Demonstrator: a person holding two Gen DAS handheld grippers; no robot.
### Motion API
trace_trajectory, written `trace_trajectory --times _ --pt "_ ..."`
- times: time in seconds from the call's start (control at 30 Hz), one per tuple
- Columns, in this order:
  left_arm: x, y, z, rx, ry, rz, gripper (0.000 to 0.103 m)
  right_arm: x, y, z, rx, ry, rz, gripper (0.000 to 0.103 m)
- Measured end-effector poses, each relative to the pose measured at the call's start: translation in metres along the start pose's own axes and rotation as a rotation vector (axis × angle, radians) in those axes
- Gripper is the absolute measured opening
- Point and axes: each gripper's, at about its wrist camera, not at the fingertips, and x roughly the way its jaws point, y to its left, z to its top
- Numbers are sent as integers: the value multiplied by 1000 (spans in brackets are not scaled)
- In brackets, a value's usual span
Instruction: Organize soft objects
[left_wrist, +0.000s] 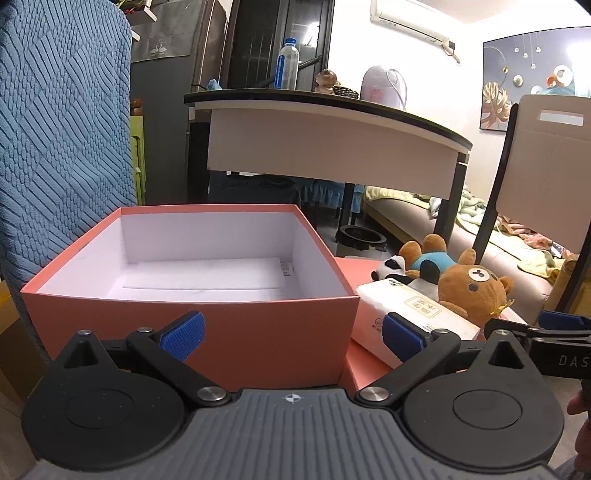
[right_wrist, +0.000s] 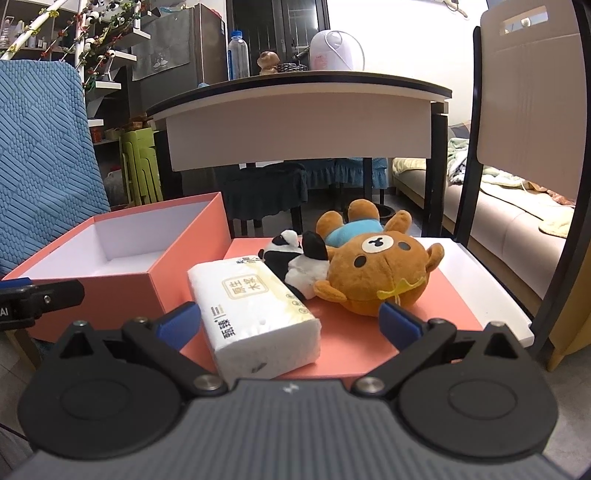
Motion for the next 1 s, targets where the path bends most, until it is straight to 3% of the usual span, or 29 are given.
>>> trace_trajectory --times 1.0 --pt "4 -7 -2 8 -2 0 103 -10 -9 0 18 -36 8 103"
